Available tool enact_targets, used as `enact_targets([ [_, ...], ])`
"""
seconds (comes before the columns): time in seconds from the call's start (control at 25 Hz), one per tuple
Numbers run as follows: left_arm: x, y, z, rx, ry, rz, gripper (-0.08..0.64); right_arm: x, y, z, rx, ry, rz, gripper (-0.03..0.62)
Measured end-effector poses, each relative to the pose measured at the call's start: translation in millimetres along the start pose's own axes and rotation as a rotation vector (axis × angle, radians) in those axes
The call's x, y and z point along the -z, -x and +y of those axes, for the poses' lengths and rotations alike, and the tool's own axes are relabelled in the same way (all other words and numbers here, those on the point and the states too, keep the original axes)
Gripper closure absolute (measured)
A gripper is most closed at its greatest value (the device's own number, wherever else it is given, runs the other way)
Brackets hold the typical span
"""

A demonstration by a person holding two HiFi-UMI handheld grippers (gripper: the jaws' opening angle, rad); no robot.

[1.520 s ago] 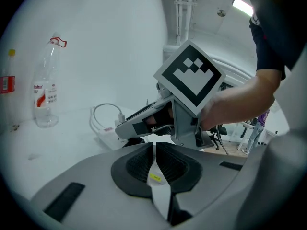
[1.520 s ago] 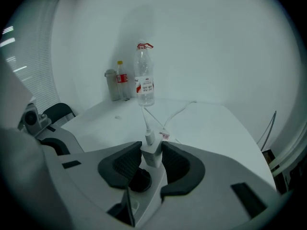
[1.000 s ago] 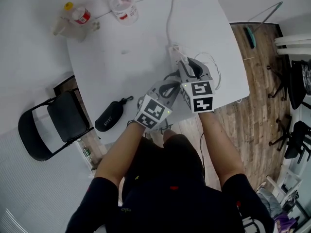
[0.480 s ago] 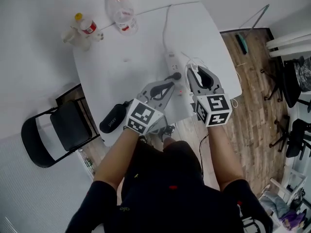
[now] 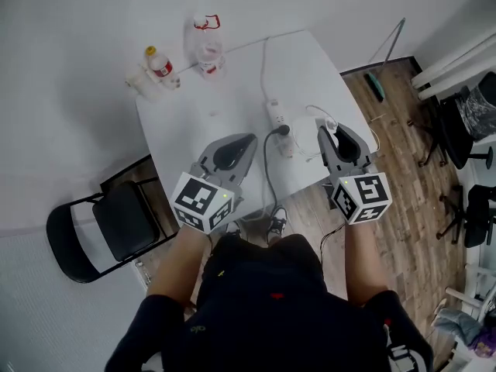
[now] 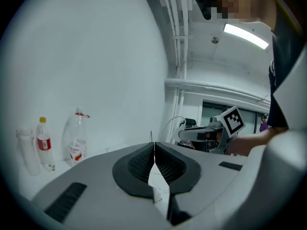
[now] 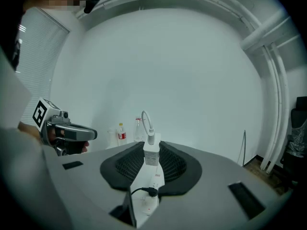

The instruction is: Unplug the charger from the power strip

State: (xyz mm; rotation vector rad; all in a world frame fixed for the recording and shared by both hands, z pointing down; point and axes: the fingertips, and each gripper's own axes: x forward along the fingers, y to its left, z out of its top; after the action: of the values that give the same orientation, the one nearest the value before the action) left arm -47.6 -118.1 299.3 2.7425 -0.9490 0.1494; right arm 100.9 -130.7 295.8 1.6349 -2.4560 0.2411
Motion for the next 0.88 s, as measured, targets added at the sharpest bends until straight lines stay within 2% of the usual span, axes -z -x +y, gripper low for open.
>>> enact_targets([
  [0.24, -31.5, 45.0, 0.5, -0.037, -0.001, -0.073, 0.535, -44.3, 40.7, 15.4, 0.012, 0.001, -0.089, 0.486],
  [0.56, -71.2, 100.5, -6.9, -0.084, -0.077, -0.165, 0.535, -76.5, 93.8, 44.5, 0.02, 0.03, -0.202, 0.485],
  [0.88, -88.9, 102.5, -9.3, -0.088, -0.109, -0.188, 0.535, -83.6, 108.0, 49.1, 0.034, 0.076, -0.219, 0.485],
])
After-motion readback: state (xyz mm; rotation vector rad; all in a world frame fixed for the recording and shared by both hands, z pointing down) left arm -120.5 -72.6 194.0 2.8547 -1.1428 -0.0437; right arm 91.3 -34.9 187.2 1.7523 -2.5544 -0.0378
